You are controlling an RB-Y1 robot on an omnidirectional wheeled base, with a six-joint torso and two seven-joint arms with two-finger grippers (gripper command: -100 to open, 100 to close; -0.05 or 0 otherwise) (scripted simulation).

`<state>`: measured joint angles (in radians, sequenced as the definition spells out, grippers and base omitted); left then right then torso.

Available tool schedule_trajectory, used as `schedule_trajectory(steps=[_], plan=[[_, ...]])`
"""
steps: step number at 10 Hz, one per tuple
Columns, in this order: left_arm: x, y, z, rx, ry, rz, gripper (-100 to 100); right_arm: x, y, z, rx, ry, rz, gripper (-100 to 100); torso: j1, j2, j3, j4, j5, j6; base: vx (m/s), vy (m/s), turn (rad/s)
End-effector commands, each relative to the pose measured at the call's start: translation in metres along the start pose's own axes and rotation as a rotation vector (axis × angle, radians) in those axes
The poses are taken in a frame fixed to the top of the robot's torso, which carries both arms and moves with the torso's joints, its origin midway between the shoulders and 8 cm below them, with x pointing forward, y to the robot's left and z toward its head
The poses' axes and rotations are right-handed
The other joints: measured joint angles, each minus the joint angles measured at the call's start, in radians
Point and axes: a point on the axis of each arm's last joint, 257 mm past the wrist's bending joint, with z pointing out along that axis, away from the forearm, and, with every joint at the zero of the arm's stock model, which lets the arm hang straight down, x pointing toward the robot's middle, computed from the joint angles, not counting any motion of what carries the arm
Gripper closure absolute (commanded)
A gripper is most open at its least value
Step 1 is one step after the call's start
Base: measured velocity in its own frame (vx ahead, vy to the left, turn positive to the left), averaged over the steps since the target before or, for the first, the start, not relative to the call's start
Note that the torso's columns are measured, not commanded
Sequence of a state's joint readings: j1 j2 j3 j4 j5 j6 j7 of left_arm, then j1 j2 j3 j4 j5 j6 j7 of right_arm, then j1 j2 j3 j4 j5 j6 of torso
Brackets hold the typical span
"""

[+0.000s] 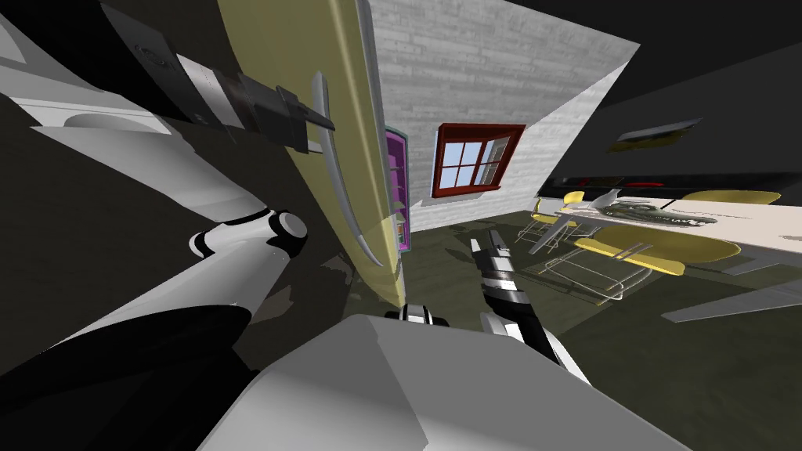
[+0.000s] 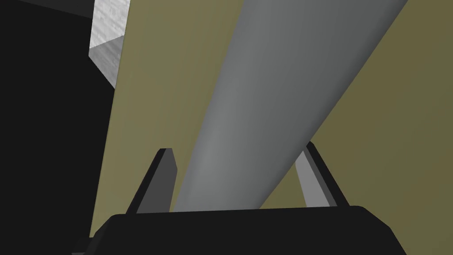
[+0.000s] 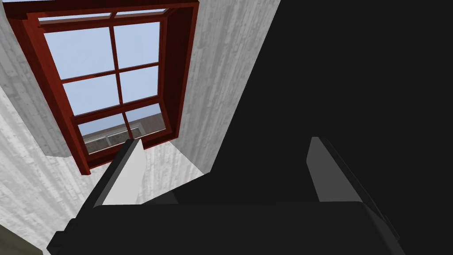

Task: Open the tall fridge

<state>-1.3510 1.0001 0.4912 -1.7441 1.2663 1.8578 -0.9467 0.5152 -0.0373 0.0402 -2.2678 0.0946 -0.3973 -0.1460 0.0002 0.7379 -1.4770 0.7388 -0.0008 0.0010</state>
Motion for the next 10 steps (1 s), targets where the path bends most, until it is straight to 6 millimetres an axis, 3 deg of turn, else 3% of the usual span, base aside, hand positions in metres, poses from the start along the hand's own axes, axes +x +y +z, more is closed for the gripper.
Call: schedule_trajectory(steps=[1, 8, 9, 10], plan=[[0.004, -0.012, -0.001, 0.055, 0.017, 0.005, 100, 0.000, 0.000, 0.000, 0.000, 0.000, 0.000, 0, 0.004, 0.002, 0.001, 0.001, 0.002, -0.002, -0.168, 0.236, -0.030], [0.019, -0.049, -0.004, 0.214, 0.083, 0.025, 100, 0.000, 0.000, 0.000, 0.000, 0.000, 0.000, 0, 0.000, -0.001, -0.002, 0.000, 0.001, -0.001, -0.166, 0.232, -0.037], [-0.001, -0.016, -0.009, 0.123, 0.005, -0.075, -100, 0.000, 0.000, 0.000, 0.000, 0.000, 0.000, 0, 0.001, 0.001, 0.001, 0.001, 0.001, -0.001, -0.135, 0.110, 0.109], [-0.005, -0.008, -0.011, 0.101, -0.011, -0.112, -100, 0.000, 0.000, 0.000, 0.000, 0.000, 0.000, 0, -0.002, 0.000, 0.000, 0.000, 0.002, -0.004, -0.057, 0.016, 0.192]])
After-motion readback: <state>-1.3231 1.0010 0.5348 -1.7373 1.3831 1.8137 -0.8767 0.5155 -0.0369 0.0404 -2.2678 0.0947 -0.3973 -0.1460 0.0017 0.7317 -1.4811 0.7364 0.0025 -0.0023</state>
